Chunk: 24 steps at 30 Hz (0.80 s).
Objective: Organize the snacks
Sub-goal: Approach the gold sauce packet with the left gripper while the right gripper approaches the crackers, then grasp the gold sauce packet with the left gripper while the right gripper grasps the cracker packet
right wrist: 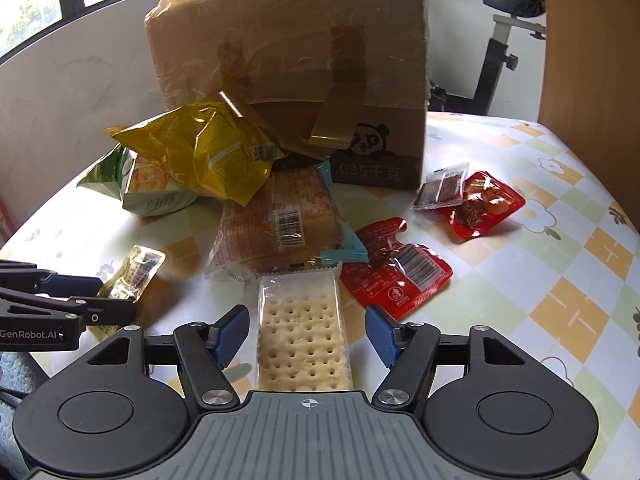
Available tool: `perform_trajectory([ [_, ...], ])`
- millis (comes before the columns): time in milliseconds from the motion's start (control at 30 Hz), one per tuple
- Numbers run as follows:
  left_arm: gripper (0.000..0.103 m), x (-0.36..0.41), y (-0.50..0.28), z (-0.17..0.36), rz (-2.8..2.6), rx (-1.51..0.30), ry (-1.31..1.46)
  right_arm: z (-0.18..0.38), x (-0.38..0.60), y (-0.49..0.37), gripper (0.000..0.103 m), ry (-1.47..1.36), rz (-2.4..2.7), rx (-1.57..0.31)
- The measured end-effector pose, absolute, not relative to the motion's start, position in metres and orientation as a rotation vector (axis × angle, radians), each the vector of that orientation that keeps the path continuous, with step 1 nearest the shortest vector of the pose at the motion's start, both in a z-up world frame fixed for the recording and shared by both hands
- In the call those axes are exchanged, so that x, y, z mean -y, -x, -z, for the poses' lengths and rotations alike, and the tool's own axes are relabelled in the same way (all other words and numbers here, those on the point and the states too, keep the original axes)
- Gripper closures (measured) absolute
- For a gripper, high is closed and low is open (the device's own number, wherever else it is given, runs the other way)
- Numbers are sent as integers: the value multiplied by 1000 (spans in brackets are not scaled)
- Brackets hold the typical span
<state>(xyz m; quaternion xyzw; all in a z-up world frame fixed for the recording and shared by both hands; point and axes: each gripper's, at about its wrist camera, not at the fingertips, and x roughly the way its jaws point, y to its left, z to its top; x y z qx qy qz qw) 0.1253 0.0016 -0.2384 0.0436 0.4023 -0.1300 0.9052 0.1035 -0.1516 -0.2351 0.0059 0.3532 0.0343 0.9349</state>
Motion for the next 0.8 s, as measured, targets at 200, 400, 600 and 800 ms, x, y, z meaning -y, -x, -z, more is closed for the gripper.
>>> perform_trajectory([
  [200, 51, -1, -120, 234, 280, -800, -97, 238, 149, -106, 54, 7, -66, -732],
  [400, 51, 0, -120, 232, 289, -792, -98, 239, 150, -106, 55, -1, -74, -739],
  [600, 51, 1, -119, 230, 299, -776, -98, 240, 153, -106, 56, -13, -74, -743],
  [800, 51, -1, -118, 229, 298, -771, -96, 240, 154, -106, 57, -24, -75, -742],
])
